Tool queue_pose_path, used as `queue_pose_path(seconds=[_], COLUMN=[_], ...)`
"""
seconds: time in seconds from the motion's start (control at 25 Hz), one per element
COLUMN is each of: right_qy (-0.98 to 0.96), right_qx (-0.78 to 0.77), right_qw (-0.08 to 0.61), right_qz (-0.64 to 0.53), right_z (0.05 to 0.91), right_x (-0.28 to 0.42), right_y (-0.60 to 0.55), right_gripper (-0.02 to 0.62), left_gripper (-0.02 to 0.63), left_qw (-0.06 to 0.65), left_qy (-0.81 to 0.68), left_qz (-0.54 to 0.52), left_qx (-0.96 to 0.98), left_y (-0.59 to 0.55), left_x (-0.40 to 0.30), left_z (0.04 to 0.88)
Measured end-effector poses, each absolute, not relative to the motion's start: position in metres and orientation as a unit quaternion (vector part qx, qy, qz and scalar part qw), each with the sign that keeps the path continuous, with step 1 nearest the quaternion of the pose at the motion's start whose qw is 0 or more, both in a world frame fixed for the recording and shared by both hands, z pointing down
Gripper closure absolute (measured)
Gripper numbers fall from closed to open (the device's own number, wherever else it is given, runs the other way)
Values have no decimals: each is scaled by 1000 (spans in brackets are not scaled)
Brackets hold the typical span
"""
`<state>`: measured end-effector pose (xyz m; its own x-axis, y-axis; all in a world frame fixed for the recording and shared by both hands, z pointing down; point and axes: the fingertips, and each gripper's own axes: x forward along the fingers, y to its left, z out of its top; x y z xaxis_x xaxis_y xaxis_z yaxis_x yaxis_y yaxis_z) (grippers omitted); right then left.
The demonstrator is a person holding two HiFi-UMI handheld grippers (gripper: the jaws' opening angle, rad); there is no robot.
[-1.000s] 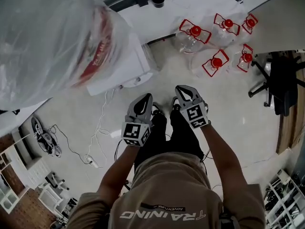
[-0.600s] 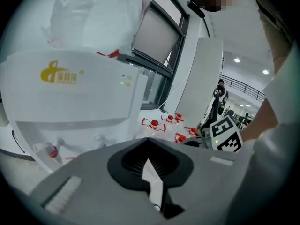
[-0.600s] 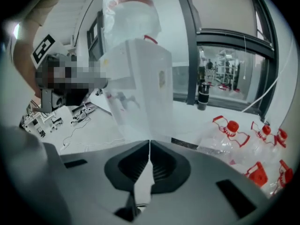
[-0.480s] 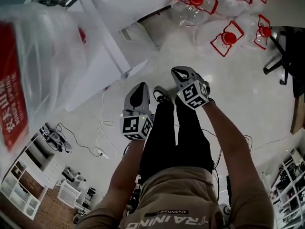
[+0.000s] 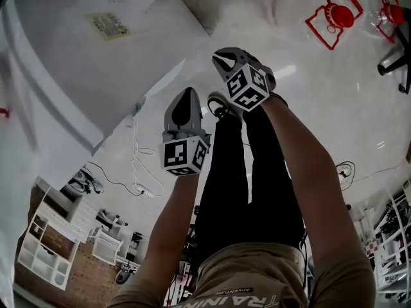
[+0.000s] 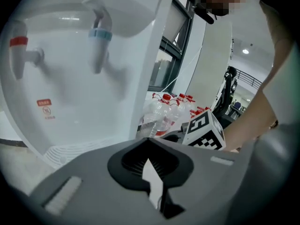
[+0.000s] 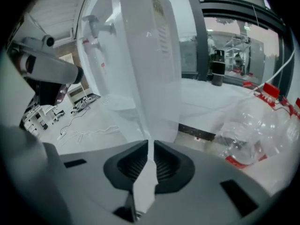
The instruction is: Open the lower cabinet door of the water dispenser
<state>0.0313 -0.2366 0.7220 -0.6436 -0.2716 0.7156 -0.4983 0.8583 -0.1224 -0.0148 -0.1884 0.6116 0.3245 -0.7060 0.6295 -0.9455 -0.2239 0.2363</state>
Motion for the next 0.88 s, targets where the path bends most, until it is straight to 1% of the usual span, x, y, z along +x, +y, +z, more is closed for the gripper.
queue_pose_path(seconds=[0.24, 0.4, 0.44, 0.48, 0.52, 0.72, 0.88], right_qy=[-899, -905, -906, -907, -907, -910, -916], right_qx=[164, 111, 105, 102, 100, 98, 117], right_qw=[386, 400, 400, 399, 398, 392, 371], right_qz=[125, 93, 91, 92, 92, 91, 97], right_z=[765, 775, 776, 777, 779, 786, 780], right_x=[11, -11, -16, -20, -23, -33, -43], right_y=[-251, -252, -253, -255, -255, -256, -258], right_gripper=[583, 575, 547, 502, 480, 416, 405], left_gripper=[603, 603, 603, 603, 603, 603, 603], left_qw=[306, 314, 319, 324, 327, 339, 339], left_qy=[-536, -534, -537, -540, -541, -542, -541], left_qz=[215, 219, 219, 219, 219, 221, 220], left_qx=[757, 754, 750, 746, 743, 736, 738], left_y=[-187, -176, -174, -172, -171, -172, -172], left_x=[-10, -13, -16, -18, -19, -25, -30], left_z=[646, 657, 659, 662, 664, 677, 678])
